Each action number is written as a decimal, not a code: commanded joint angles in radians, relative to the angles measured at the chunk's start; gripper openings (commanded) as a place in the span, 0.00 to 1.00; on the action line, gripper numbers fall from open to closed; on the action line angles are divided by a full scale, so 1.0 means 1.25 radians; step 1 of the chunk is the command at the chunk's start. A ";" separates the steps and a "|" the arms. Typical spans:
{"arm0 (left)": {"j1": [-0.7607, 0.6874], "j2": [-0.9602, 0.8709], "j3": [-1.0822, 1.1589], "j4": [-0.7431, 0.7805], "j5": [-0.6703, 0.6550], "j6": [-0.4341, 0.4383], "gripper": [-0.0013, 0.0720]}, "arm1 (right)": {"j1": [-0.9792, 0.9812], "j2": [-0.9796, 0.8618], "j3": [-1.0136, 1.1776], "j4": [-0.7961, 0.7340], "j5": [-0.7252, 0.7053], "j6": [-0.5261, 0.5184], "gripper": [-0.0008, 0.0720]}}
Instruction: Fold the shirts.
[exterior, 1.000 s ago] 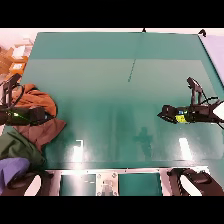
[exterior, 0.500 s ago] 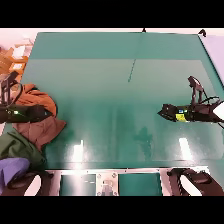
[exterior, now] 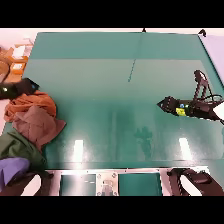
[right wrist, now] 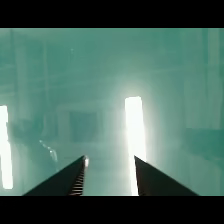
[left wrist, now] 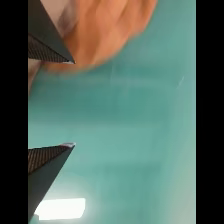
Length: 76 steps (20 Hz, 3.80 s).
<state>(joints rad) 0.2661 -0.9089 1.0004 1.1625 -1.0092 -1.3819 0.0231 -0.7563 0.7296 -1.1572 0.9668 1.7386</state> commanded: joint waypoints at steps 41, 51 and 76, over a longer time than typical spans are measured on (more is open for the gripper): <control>-0.686 -0.597 0.621 -0.022 -0.205 -0.064 1.00 | -0.192 -0.010 0.018 0.002 0.121 -0.039 0.59; -0.299 -0.540 0.449 0.006 -0.449 -0.066 0.99 | -0.191 -0.046 -0.169 0.087 0.145 -0.082 0.59; -0.203 -0.464 0.168 -0.264 -0.184 0.119 0.05 | -0.348 -0.332 0.095 0.411 0.103 -0.448 0.03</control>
<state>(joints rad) -0.0280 -1.5726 1.1370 0.7685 -1.2308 -1.2037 -0.2581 -1.1690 0.6895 -0.6102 0.9524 1.1912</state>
